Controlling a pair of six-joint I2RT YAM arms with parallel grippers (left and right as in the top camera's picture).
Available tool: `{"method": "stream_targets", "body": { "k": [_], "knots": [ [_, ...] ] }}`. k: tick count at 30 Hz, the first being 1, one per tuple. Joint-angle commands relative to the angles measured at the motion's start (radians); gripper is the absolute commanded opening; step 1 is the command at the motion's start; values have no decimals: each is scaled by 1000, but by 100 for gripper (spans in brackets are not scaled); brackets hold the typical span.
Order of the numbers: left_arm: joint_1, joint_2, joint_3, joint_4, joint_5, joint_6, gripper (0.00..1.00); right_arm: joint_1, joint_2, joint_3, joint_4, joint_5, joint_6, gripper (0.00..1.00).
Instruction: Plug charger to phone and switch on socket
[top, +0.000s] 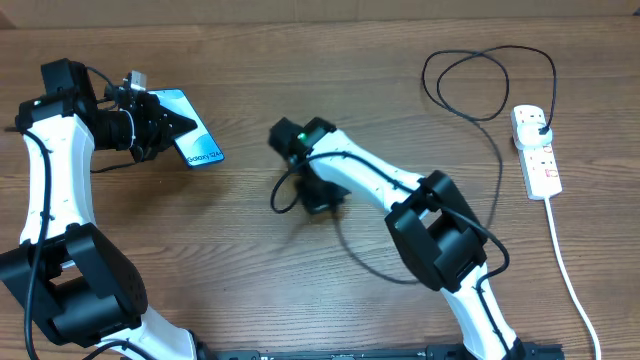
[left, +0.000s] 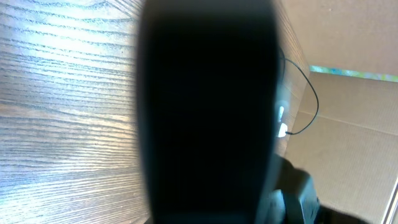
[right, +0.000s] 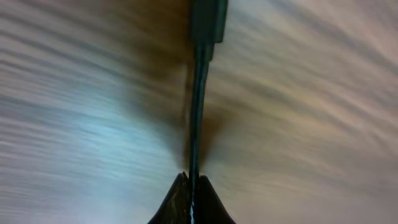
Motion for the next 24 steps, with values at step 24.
{"method": "stream_targets", "body": {
  "k": [24],
  "knots": [
    [-2,-18,15,8,26,23,4,-143,-159,-121,-166,69,46,43]
  ]
}}
